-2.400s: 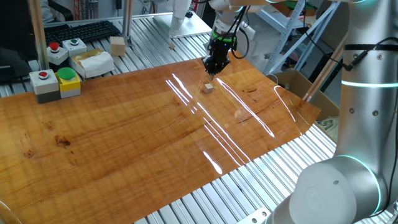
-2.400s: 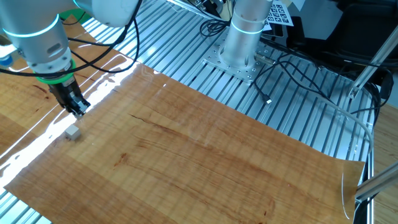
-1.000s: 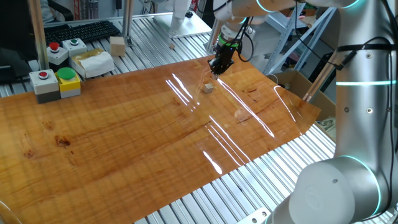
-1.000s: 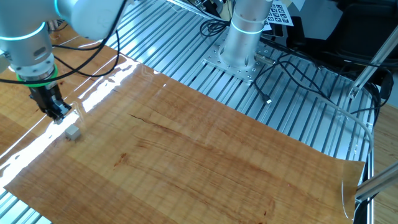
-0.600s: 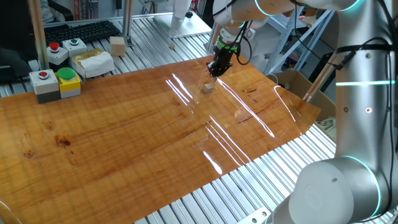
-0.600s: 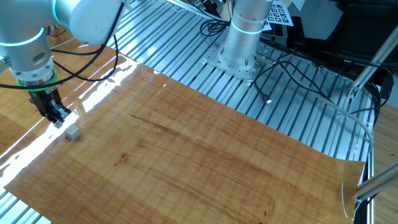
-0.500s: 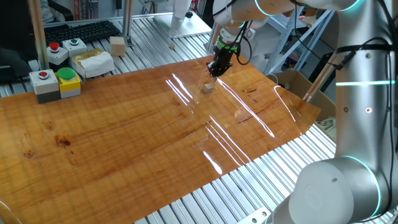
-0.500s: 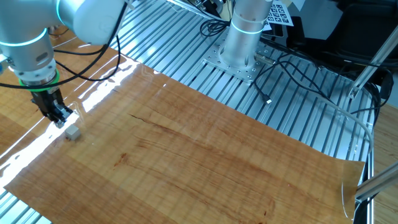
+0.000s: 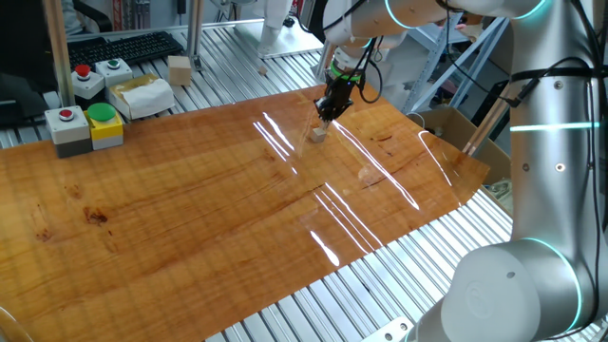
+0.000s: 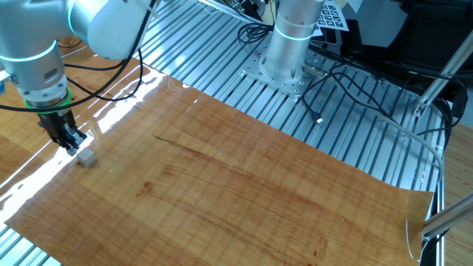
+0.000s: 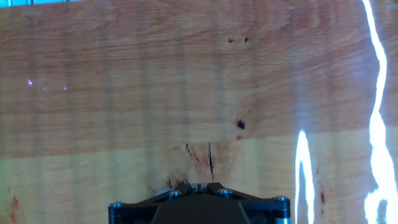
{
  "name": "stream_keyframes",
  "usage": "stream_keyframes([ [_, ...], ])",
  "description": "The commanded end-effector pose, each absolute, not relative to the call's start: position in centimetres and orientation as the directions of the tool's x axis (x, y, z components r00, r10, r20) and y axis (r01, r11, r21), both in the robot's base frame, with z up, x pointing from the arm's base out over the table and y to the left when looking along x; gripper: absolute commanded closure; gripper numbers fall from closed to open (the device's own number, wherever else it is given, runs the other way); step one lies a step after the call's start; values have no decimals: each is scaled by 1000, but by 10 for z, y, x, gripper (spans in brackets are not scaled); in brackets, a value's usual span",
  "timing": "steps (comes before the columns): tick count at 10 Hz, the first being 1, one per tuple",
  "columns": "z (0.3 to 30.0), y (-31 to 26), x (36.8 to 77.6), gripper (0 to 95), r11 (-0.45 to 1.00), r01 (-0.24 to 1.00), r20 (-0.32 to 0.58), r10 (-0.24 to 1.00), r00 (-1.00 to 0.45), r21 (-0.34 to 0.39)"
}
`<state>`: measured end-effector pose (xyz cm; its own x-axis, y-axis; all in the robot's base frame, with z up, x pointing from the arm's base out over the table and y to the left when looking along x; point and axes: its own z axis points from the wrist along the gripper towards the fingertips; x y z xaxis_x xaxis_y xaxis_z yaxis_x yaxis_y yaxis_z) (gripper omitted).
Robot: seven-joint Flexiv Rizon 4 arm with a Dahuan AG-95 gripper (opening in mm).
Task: Hold a small block with the gripper and sweep it from left to right on the table
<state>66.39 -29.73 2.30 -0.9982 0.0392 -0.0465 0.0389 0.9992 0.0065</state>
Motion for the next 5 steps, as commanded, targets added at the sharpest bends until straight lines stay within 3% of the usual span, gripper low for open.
stream_keyframes([
  [1, 22, -297, 662, 950, 999, 39, -49, 39, -998, 5],
  [5, 15, -297, 660, 950, 999, 38, -50, 38, -998, 6],
])
